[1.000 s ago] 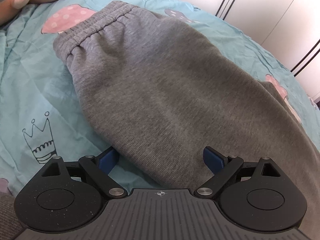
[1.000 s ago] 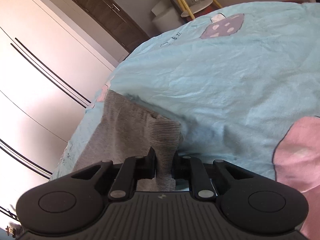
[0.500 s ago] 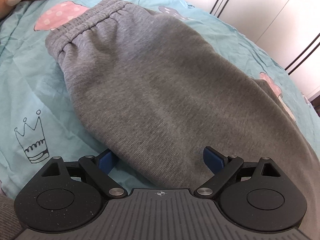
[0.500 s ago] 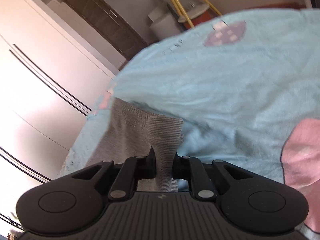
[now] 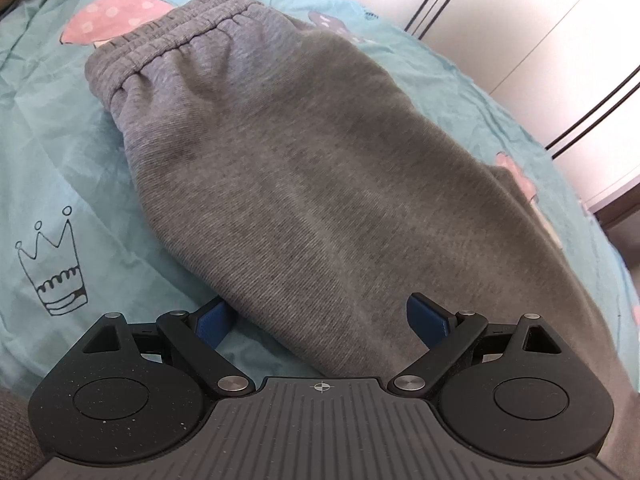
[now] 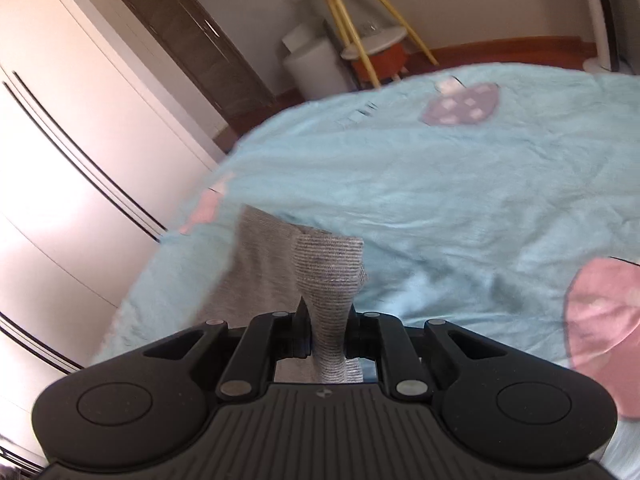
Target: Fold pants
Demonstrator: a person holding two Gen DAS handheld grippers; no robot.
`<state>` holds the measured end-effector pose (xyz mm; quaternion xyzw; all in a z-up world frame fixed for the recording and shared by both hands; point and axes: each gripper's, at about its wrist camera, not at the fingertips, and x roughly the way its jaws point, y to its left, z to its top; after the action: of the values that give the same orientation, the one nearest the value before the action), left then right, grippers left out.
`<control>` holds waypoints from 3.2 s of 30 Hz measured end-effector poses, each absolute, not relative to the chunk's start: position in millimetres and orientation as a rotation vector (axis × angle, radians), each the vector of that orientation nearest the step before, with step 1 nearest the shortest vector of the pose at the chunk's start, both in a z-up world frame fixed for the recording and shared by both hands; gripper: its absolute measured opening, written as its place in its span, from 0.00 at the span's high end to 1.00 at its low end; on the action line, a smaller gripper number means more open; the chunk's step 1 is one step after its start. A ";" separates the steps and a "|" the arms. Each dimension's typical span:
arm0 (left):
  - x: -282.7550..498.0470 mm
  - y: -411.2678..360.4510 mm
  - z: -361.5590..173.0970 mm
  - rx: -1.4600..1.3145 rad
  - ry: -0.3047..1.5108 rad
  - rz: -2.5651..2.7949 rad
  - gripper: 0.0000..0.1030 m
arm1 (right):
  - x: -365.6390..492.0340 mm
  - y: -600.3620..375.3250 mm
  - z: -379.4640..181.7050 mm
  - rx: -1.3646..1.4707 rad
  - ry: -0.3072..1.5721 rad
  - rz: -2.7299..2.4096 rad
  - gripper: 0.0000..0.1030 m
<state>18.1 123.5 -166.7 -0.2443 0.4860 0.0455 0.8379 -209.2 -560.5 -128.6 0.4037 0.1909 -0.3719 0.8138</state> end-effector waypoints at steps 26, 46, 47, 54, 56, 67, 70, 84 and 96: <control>22.7 129.8 -169.9 -0.568 1.030 0.046 0.07 | -62.1 -209.7 -128.1 -0.176 0.934 0.090 0.88; 23.6 127.0 -169.8 -0.534 1.040 0.053 0.07 | -74.9 -191.0 -113.6 0.018 0.991 0.273 0.49; 24.5 126.3 -170.4 -0.528 1.043 0.056 0.06 | -78.0 -203.2 -106.6 0.116 0.957 0.274 0.45; 25.0 115.1 -168.8 -0.439 1.048 0.055 0.06 | -86.9 -254.3 -104.3 0.420 0.841 -0.005 0.55; 24.1 115.9 -168.5 -0.439 1.048 0.054 0.06 | -71.0 -246.1 -128.2 0.331 0.990 -0.126 0.67; 24.7 118.5 -170.8 -0.454 1.048 0.065 0.06 | -39.1 -227.8 -115.3 0.392 0.886 -0.059 0.69; 26.0 117.1 -172.2 -0.442 1.051 0.062 0.06 | -18.2 -233.9 -116.1 0.396 0.846 -0.197 0.69; 29.7 202.3 -170.1 -0.879 0.936 0.154 0.05 | -36.2 -244.2 -116.5 0.530 0.822 0.007 0.34; 39.3 297.9 -163.9 -0.895 0.876 0.072 0.05 | -72.9 -241.5 -128.5 0.433 0.916 -0.027 0.05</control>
<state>39.3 297.9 -163.9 -0.4186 0.4099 0.0336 0.8097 -72.9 -241.5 -128.5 0.2071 0.4387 -0.0130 0.8744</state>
